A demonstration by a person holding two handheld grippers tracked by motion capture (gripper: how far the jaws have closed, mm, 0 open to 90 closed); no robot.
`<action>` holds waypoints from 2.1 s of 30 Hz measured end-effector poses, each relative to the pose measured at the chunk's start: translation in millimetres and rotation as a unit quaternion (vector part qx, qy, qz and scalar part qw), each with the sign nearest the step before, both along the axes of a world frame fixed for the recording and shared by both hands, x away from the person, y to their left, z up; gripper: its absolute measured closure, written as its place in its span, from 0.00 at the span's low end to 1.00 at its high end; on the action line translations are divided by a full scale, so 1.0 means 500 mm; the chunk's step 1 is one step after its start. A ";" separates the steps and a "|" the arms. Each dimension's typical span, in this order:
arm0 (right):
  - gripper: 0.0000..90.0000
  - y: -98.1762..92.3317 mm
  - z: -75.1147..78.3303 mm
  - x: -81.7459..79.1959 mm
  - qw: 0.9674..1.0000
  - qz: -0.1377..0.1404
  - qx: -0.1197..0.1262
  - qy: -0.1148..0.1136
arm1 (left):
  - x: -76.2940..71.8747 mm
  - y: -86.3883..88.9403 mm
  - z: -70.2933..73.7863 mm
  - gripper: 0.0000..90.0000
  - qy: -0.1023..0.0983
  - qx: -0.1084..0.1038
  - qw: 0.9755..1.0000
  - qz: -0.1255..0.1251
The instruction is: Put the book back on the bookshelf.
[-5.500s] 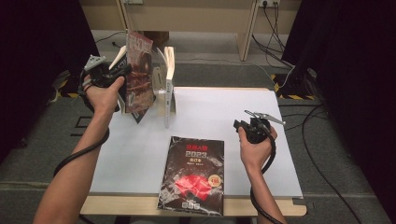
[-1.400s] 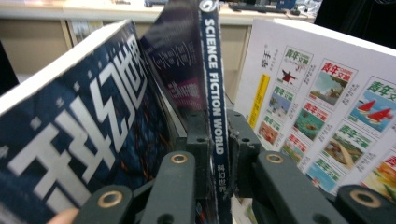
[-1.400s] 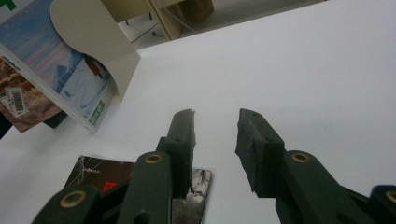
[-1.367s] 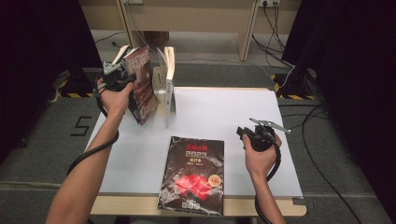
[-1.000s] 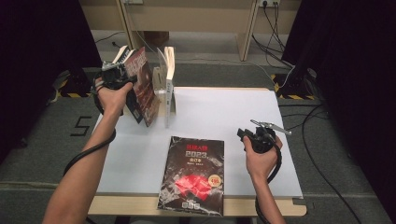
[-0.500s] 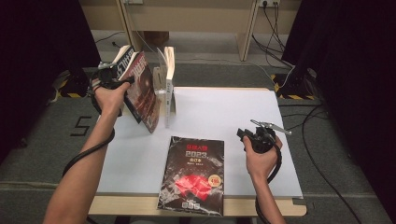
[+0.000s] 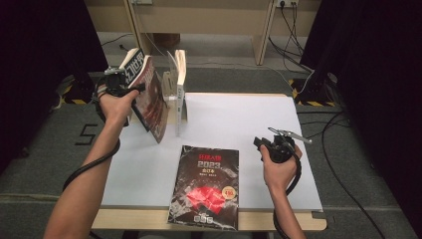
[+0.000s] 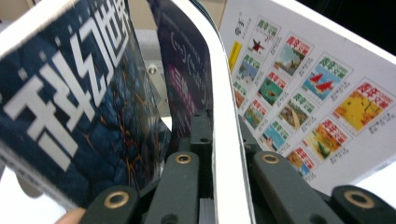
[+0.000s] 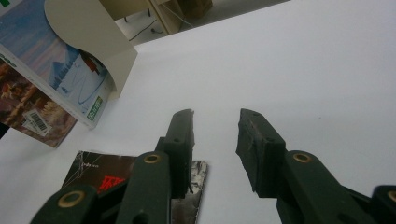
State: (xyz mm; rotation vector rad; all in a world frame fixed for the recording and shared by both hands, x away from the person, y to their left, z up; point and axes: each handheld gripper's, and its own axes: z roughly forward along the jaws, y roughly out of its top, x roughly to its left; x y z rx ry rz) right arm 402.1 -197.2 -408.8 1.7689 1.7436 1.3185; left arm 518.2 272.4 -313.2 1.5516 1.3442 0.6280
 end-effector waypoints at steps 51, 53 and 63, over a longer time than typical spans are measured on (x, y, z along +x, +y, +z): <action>0.73 0.011 -0.020 0.001 1.000 0.009 -0.004 0.013 | -0.026 0.008 -0.023 0.79 -0.050 0.077 0.993 0.071; 0.73 0.012 -0.020 0.001 1.000 0.008 -0.002 0.014 | -0.033 0.011 -0.033 0.79 -0.048 0.066 0.994 0.072; 0.72 0.017 -0.016 0.002 1.000 0.011 -0.004 0.010 | -0.053 0.019 -0.069 0.77 -0.040 0.073 0.993 0.088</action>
